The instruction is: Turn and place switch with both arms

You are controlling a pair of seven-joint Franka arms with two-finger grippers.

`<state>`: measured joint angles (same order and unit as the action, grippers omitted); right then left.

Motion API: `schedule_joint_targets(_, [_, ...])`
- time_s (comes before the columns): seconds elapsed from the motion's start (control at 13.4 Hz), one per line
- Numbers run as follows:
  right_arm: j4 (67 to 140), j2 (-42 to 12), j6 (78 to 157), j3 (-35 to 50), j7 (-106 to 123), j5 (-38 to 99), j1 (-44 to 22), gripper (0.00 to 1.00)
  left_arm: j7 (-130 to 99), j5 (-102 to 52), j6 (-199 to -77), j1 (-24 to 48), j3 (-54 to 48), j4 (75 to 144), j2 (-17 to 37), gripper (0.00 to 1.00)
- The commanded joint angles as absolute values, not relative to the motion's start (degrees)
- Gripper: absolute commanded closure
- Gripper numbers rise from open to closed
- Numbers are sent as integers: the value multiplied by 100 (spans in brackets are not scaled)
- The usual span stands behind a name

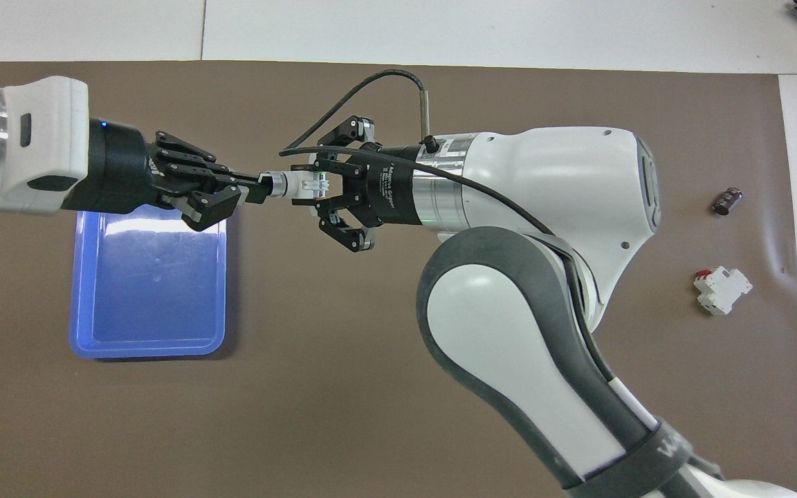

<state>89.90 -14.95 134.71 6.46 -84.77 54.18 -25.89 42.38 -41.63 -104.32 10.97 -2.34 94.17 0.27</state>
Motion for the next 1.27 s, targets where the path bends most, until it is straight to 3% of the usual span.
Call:
schedule_joint_targets(0.0, [9035,-1406,13421,633,-8411,5309,-2479,100,4430,-3999,-10231,1046,-167,9615,-185,100])
schedule_joint_targets(0.97, [9044,-1354,13386,633,-8446,5309,-2479,99,4623,-3797,-10099,1020,-149,9598,-185,100])
schedule_joint_targets(1.05, [9044,-1354,13334,615,-8446,5300,-2470,76,4623,-3788,-10090,993,-149,9606,-185,100])
schedule_joint_targets(1.2, [9044,-1258,13193,606,-8402,5056,-2426,1,4649,-3788,-10055,976,-149,9598,-185,100])
